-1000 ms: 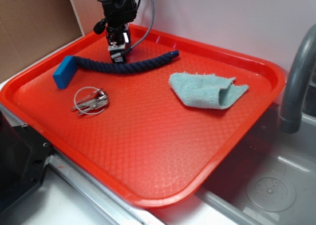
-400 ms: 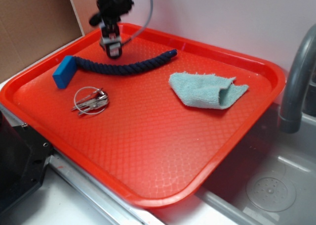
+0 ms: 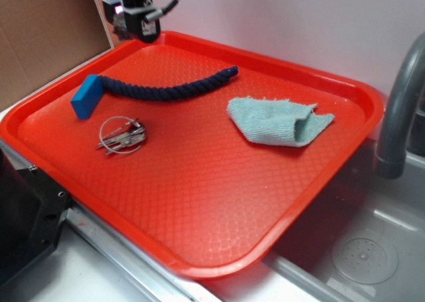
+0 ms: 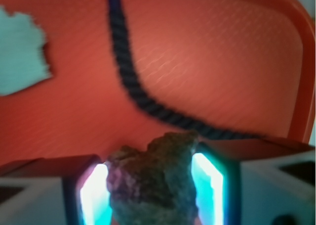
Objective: Grab the rock.
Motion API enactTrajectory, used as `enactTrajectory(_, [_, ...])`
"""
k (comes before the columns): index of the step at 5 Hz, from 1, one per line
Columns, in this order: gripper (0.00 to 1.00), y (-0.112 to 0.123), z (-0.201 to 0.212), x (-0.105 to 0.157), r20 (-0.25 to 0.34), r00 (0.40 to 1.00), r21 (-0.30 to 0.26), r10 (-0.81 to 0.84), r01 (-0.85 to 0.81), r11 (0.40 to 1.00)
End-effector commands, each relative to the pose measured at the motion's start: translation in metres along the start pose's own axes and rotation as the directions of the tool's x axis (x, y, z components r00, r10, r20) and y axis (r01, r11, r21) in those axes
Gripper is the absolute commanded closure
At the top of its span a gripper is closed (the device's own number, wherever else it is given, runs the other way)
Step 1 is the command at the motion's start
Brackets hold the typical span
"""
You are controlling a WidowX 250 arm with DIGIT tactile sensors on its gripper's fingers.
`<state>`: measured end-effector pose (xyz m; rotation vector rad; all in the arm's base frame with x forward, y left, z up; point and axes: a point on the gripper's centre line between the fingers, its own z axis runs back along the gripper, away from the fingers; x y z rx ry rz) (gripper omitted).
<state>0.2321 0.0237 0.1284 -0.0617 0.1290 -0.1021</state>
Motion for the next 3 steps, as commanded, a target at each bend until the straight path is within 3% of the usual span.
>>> enactTrajectory(1, [1.00,-0.0541,0.0444,-0.0364,0.117,0.993,0.074,-0.015,0.007,0.997])
enactTrajectory(2, [1.00,-0.0614,0.0387,-0.0446,0.153,0.988,0.100,-0.012,-0.003,0.995])
enactTrajectory(3, [1.00,-0.0552,0.0393,-0.0420,0.155,0.988,0.064,-0.006,-0.004,0.998])
